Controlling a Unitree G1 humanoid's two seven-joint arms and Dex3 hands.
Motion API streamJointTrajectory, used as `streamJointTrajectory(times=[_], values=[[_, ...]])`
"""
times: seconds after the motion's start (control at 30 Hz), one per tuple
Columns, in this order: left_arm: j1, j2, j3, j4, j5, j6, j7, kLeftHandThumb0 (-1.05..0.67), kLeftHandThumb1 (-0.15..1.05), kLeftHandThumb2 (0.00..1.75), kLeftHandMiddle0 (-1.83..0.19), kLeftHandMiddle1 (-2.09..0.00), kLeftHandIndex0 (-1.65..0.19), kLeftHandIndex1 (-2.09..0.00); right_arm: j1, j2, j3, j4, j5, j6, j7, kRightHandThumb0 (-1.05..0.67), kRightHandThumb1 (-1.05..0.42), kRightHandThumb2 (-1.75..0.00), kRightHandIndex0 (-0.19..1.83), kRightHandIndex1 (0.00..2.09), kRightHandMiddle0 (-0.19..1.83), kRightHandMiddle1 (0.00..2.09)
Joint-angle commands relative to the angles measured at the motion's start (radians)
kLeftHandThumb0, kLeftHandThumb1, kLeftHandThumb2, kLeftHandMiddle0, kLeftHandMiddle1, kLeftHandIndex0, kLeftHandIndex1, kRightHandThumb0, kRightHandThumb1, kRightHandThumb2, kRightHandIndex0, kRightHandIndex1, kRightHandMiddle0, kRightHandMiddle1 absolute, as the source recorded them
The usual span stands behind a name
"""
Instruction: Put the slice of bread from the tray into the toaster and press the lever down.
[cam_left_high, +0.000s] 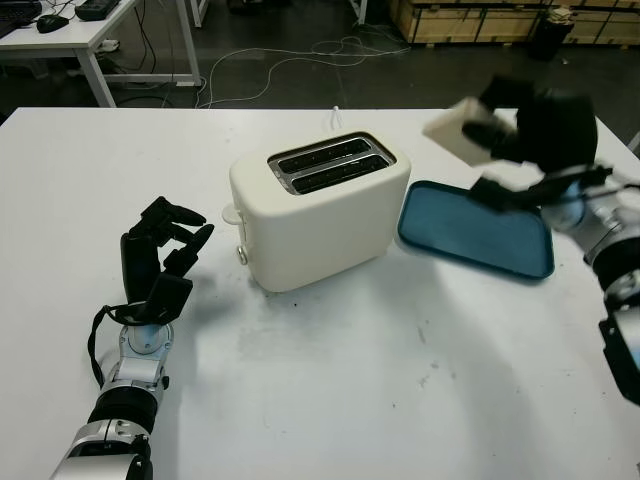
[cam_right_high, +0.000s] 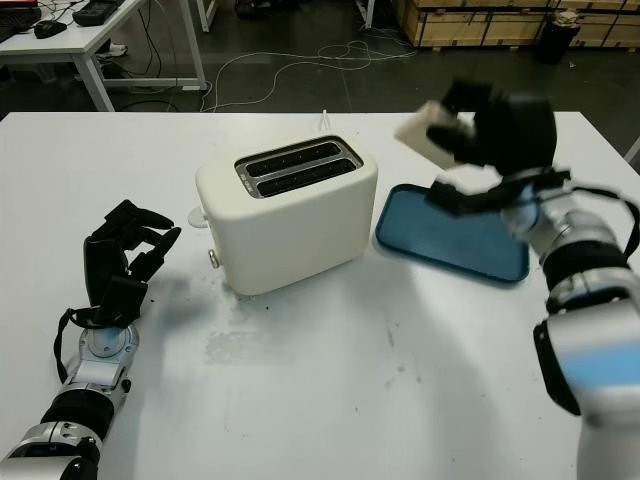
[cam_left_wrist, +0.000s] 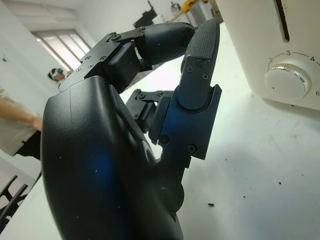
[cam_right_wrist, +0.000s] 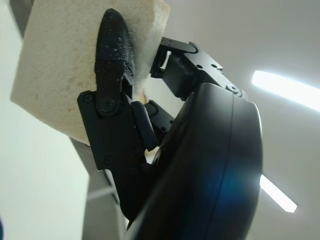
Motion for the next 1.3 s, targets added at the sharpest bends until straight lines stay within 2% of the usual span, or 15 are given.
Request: streamJointTrajectory(times=[0.0,0.17,0.3,0.5,0.7,0.83,1.1,1.27], values=[[0.022,-0.013,-0.006,0.009,0.007,0.006,0.007,-0.60,0.92,0.01,-0.69,-1.53,-0.67,-1.35,-0.064,0.007,-0.064,0.002,0.095,-0.026,0.131,-0.60,-0.92,-0.37,1.07,1.75,0.82,1.75],[0.019,-0.013,-0.005,0.013,0.002,-0.002,0.000,-0.60,0.92,0.01,-0.69,-1.53,-0.66,-1.35,-0.157,0.045,-0.153,0.003,0.224,0.013,0.368,-0.58,-0.92,-0.34,1.06,1.75,0.86,1.75],[0.017,-0.014,-0.005,0.013,-0.004,-0.002,-0.007,-0.60,0.92,0.01,-0.69,-1.52,-0.66,-1.34,-0.220,0.097,-0.251,0.011,0.366,0.055,0.603,-0.49,-0.92,-0.32,1.05,1.75,0.82,1.75],[0.011,-0.014,-0.003,0.020,-0.011,-0.009,-0.015,-0.60,0.92,0.00,-0.69,-1.51,-0.67,-1.33,-0.286,0.167,-0.316,0.010,0.469,0.185,0.838,-0.57,-0.92,-0.31,1.04,1.75,0.84,1.75],[0.014,-0.016,-0.003,0.012,-0.008,-0.003,-0.013,-0.60,0.92,0.00,-0.70,-1.50,-0.68,-1.32,-0.309,0.242,-0.315,-0.019,0.489,0.291,0.942,-0.57,-0.92,-0.30,1.02,1.75,0.78,1.75],[0.014,-0.017,-0.001,0.014,-0.010,-0.004,-0.011,-0.61,0.92,0.00,-0.70,-1.50,-0.68,-1.32,-0.305,0.277,-0.303,-0.009,0.477,0.310,0.993,-0.55,-0.92,-0.34,1.02,1.75,0.85,1.75],[0.016,-0.015,-0.001,0.019,-0.006,-0.010,-0.008,-0.60,0.92,0.01,-0.70,-1.50,-0.67,-1.32,-0.277,0.327,-0.252,0.000,0.426,0.356,0.967,-0.53,-0.92,-0.31,1.07,1.75,0.89,1.75],[0.019,-0.016,-0.002,0.009,-0.006,0.004,-0.010,-0.60,0.92,0.00,-0.70,-1.50,-0.68,-1.32,-0.252,0.329,-0.211,-0.001,0.381,0.345,0.946,-0.58,-0.92,-0.34,1.09,1.75,0.93,1.75]])
